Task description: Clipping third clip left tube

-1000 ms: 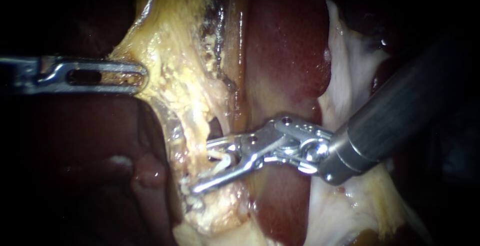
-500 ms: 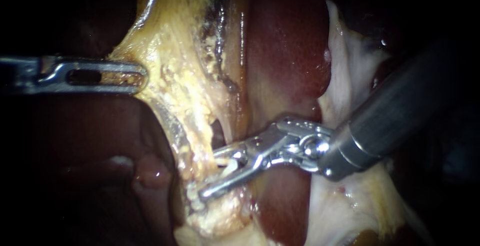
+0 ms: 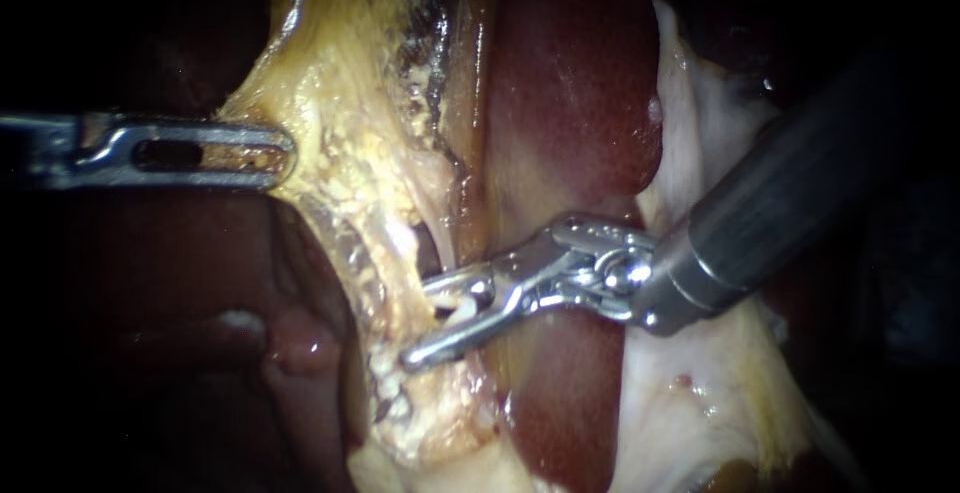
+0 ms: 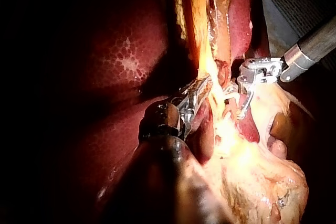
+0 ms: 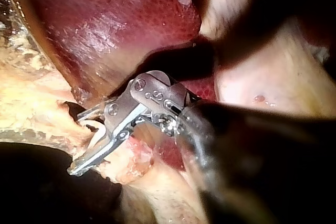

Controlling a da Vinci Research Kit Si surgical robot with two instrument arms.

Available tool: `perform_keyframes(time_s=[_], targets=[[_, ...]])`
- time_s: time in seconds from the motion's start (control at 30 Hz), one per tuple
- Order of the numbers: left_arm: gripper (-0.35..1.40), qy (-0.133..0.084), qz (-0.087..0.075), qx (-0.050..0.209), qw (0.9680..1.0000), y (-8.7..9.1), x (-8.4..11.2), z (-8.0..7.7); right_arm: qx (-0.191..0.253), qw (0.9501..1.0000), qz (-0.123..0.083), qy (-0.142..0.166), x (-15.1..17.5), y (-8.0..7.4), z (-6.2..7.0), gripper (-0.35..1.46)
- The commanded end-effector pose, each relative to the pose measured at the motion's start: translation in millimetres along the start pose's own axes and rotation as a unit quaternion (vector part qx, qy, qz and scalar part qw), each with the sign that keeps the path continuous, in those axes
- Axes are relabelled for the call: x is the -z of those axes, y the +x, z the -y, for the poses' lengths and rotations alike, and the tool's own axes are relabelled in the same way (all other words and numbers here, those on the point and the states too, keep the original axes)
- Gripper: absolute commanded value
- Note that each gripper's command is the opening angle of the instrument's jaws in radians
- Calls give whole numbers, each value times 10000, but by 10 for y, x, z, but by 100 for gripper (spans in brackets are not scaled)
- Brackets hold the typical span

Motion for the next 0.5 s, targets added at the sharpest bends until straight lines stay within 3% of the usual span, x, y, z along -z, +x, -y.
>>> perform_keyframes(time_s=[0.03,0.1,0.27,0.5], targets=[[-35,-4,0,0,10000,0,0,0,55,9999,18,-92,1,1,-2,56],[-35,-4,0,0,10000,0,0,0,163,9995,31,-284,3,2,-6,57],[-35,-6,2,1,10000,0,0,1,230,9988,38,-432,4,2,-9,58],[-35,-10,4,4,10000,1,1,3,265,9977,202,-589,11,-1,-12,58]])
